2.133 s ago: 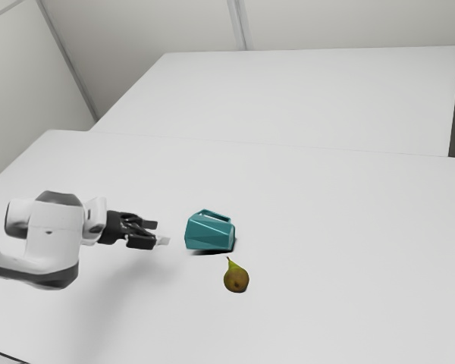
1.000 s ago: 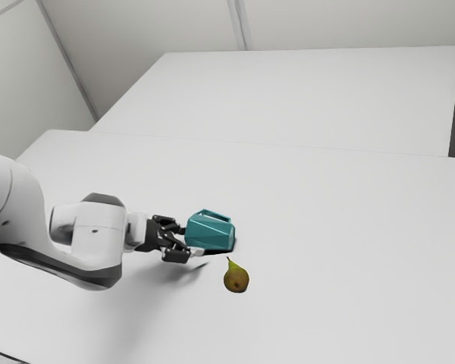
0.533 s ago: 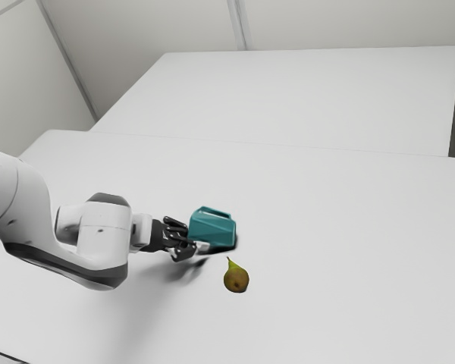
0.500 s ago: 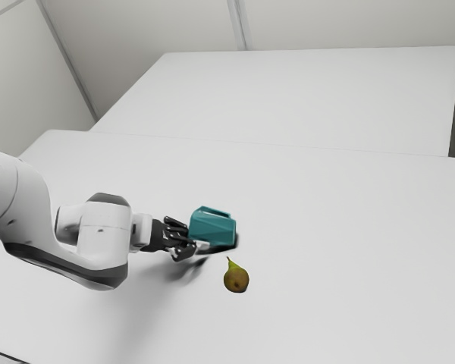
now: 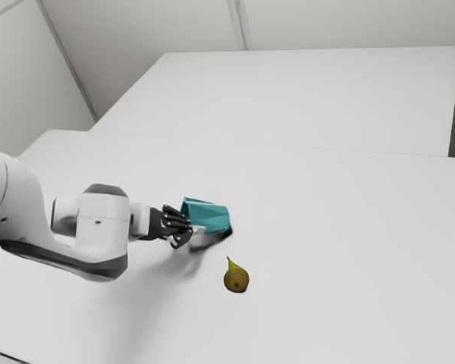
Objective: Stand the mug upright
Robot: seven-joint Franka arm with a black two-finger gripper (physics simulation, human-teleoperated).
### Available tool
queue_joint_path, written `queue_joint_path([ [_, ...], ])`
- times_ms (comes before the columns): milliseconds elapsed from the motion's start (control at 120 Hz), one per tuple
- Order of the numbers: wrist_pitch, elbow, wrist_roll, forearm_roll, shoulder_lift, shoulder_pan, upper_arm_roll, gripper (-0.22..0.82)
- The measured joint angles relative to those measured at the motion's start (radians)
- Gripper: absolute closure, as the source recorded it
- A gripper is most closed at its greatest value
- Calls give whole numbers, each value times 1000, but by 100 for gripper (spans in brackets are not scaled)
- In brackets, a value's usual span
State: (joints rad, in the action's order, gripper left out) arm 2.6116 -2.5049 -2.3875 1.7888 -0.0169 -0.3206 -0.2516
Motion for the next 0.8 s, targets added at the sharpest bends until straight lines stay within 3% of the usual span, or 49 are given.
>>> queue_joint_path([
  [167,26,79,43,-204,-10,6,4,78],
  [367,15,111,312,-779,-65,51,4,78],
  [550,-184,97,727,-1290,-228,187,19,79],
  [800,-396,84,1257,-1619,-277,289,74,79],
])
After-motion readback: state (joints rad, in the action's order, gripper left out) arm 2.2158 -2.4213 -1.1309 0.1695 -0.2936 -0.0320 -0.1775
